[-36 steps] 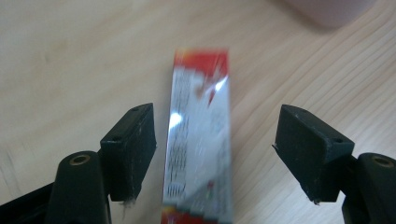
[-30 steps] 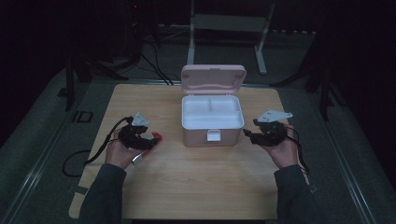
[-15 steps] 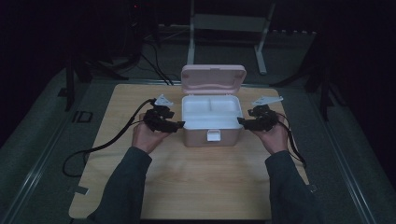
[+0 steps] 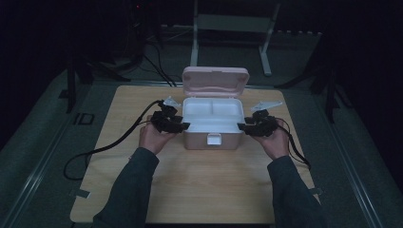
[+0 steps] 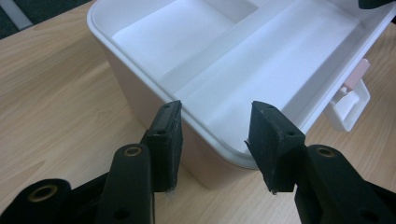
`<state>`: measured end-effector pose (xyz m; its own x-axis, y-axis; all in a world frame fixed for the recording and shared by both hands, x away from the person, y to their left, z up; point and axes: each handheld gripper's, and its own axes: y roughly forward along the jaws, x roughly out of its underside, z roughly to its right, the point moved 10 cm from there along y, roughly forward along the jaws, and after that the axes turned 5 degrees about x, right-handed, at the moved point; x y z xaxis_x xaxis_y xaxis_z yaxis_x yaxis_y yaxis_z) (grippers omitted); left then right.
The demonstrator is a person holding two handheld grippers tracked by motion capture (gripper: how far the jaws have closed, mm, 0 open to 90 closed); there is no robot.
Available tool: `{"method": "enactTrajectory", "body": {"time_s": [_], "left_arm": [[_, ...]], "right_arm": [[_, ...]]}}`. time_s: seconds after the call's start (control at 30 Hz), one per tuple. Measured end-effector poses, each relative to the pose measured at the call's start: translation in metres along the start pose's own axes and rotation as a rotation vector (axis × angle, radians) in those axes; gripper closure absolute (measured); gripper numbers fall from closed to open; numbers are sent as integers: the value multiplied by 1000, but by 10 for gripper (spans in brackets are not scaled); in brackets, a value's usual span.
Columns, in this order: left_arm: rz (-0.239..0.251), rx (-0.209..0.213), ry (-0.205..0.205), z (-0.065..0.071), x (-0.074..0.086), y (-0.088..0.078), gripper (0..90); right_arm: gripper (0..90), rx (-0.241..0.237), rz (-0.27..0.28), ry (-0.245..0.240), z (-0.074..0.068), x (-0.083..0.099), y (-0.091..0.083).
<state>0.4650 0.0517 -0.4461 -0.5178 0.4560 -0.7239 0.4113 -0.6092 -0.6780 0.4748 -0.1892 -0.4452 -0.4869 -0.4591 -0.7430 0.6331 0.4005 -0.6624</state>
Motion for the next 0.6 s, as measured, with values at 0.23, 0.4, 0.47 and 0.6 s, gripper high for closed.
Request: {"method": "enactTrajectory", "body": {"time_s": [0.23,0.4,0.47,0.6], "left_arm": [[21,15,-18,1,12,-11,555],[19,19,-14,5,17,-16,555],[22,20,-15,6,18,-16,556],[15,24,-5,6,18,-17,560]], "right_arm": [[580,-7,6,-18,-17,2,-6],[586,-10,6,-61,-28,2,-14],[586,-9,5,-60,-28,3,-14],[584,-12,1,-52,-29,3,-14]]}}
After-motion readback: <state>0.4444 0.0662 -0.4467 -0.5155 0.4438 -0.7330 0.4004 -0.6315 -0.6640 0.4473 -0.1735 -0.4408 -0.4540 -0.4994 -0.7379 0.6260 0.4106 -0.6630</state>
